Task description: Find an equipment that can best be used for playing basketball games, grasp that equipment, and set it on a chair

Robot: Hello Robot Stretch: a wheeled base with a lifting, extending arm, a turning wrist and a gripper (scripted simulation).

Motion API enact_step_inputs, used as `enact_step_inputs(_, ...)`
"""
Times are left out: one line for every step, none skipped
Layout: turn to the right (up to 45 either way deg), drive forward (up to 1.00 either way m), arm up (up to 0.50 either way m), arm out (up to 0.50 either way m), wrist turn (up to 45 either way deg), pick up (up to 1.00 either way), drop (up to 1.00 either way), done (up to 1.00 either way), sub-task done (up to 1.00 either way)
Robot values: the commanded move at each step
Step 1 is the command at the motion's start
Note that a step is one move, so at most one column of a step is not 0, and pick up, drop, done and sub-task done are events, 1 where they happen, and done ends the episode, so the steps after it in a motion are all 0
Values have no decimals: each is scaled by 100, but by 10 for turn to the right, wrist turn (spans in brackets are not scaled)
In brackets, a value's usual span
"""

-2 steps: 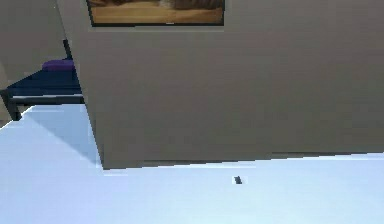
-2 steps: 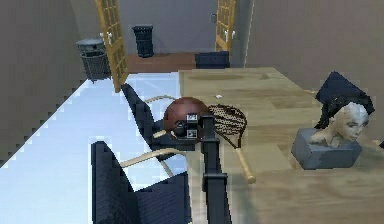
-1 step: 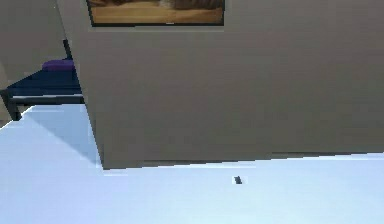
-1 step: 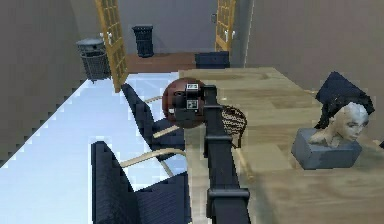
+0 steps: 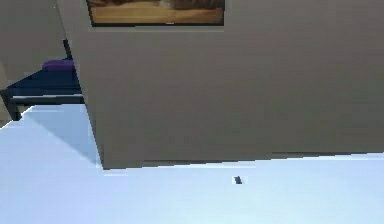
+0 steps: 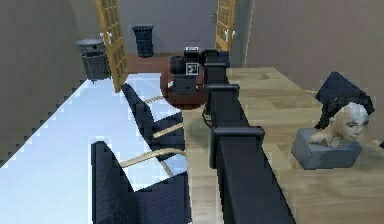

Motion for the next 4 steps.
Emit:
enact_step_inputs(0, 0, 0, 0, -450, 0, 0, 0, 0)
enact_step_inputs(0, 0, 0, 0, -450, 0, 0, 0, 0)
enact_step_inputs(0, 0, 0, 0, -390, 0, 0, 0, 0)
enact_step_inputs(0, 0, 0, -40, 0, 0, 0, 0, 0)
